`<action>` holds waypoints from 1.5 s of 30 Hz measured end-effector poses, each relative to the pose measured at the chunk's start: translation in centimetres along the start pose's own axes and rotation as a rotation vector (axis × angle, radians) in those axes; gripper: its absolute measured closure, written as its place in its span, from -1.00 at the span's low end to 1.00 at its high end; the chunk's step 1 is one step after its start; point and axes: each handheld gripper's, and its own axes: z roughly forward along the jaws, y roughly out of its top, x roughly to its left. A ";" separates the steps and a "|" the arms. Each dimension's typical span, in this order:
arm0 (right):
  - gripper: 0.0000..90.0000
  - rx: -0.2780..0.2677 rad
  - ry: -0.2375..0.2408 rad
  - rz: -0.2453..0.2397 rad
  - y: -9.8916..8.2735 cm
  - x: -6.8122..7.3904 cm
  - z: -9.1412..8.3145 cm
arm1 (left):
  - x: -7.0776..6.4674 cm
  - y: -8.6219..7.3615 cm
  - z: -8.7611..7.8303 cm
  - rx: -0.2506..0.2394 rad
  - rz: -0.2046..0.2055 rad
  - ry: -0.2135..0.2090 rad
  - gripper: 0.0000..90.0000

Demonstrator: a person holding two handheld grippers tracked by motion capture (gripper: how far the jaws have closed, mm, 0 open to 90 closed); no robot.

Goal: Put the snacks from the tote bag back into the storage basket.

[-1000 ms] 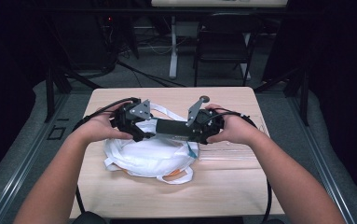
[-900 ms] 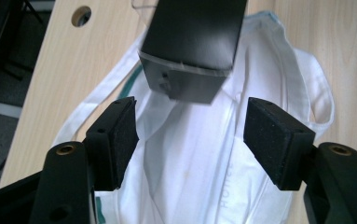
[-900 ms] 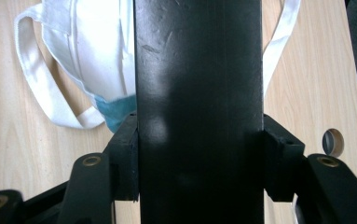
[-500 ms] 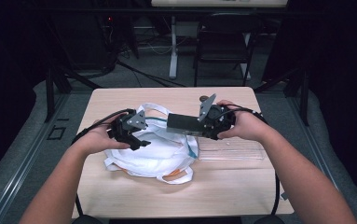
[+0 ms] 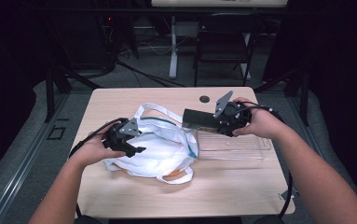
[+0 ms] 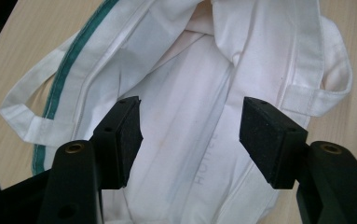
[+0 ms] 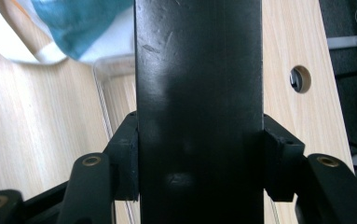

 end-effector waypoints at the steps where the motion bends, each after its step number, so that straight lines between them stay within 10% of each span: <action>1: -0.06 0.001 0.002 0.001 -0.2 -0.1 0.0 | -0.1 -0.2 0.0 -0.004 -0.007 -0.001 -0.14; 23: -0.06 0.031 0.017 0.000 -2.3 -0.7 0.6 | -1.0 -4.3 0.0 -0.086 -0.253 0.113 -0.11; 45: -0.06 0.076 -0.008 0.036 -5.0 -2.8 1.6 | -1.9 -5.9 -0.3 -0.063 -0.279 0.159 -0.11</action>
